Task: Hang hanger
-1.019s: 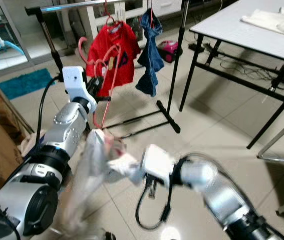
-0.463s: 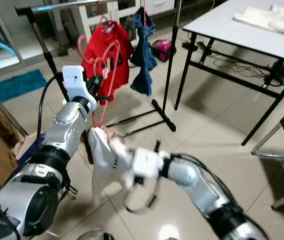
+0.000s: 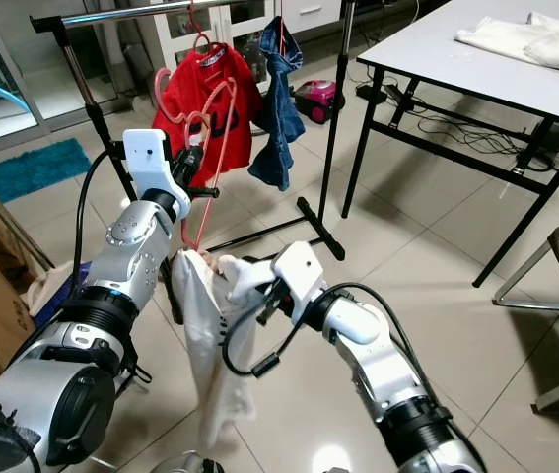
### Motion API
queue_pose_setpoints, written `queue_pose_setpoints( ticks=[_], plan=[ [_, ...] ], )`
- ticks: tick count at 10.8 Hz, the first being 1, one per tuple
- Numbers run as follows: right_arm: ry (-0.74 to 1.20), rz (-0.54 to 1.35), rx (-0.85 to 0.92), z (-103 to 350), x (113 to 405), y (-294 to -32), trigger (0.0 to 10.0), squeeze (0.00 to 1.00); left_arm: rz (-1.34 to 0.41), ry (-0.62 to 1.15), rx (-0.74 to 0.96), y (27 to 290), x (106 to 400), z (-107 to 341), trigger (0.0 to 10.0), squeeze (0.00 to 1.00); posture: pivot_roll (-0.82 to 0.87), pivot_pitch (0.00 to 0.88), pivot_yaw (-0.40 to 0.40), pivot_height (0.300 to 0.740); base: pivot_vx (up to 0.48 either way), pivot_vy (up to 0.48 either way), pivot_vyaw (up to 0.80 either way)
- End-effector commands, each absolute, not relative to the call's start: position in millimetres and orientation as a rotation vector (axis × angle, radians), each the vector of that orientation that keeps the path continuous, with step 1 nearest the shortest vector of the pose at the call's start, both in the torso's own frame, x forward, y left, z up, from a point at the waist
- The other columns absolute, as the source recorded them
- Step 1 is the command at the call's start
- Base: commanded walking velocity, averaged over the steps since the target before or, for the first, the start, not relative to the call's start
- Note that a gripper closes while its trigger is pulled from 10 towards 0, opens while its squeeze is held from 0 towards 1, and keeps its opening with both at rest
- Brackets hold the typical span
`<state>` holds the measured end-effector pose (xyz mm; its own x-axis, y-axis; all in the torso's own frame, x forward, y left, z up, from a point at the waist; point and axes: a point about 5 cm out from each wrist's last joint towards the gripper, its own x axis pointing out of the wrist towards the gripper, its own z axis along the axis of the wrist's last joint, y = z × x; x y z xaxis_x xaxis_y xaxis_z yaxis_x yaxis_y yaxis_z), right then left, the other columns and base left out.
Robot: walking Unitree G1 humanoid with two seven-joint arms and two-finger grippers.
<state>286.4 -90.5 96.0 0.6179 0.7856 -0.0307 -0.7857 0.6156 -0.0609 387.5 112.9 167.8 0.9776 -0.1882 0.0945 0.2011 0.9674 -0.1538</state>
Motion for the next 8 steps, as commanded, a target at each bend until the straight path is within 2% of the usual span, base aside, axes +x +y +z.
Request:
queue_pose_setpoints(
  ticks=[1,3,8],
  plan=[
    [-0.004,0.881,0.002,102,292,-91,0.0,0.00,-0.194,-0.092,-0.163,114,388,170,10.0,0.00,-0.03,0.000,0.062,0.740,0.000,0.000,0.00],
    [0.016,0.859,0.134,105,298,-90,0.0,0.00,-0.197,-0.097,-0.168,113,389,172,10.0,0.00,-0.03,0.000,0.063,0.740,0.000,0.000,0.00],
    [0.088,0.759,0.252,102,310,-83,0.0,0.00,-0.219,-0.099,-0.270,107,389,179,10.0,0.00,-0.03,0.000,0.061,0.740,0.000,0.000,0.00]
  ],
)
